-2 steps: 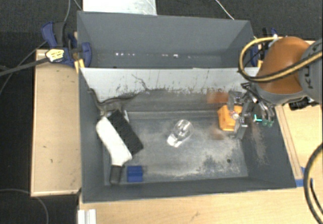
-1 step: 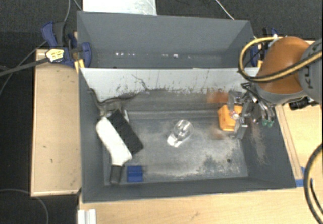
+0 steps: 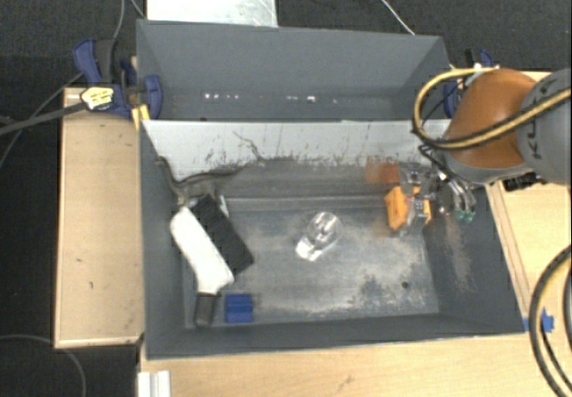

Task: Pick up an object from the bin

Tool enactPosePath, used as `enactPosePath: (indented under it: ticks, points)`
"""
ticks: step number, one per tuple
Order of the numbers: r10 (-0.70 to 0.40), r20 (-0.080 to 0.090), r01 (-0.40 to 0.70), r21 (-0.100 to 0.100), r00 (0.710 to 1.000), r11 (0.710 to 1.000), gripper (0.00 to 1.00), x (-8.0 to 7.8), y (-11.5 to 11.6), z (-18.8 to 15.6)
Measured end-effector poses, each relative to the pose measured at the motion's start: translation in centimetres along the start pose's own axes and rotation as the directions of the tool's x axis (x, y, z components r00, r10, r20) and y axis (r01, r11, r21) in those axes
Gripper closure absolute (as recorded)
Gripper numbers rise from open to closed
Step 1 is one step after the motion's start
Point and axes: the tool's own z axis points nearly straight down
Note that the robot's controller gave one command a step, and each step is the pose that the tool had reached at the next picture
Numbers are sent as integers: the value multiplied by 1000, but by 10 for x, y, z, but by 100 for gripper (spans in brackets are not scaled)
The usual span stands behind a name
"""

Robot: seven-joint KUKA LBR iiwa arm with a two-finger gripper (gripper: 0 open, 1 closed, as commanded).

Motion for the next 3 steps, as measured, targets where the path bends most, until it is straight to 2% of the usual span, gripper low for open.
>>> enactPosePath:
  ticks: [1, 2, 3]
  points:
    - [-1, 0, 1, 0, 1000, 1000, 100, 0, 0, 0]
    - [-1, -7, 1, -2, 1000, 1000, 100, 8, -13, -108]
    - [41, 8, -41, -1, 999, 999, 100, 7, 12, -184]
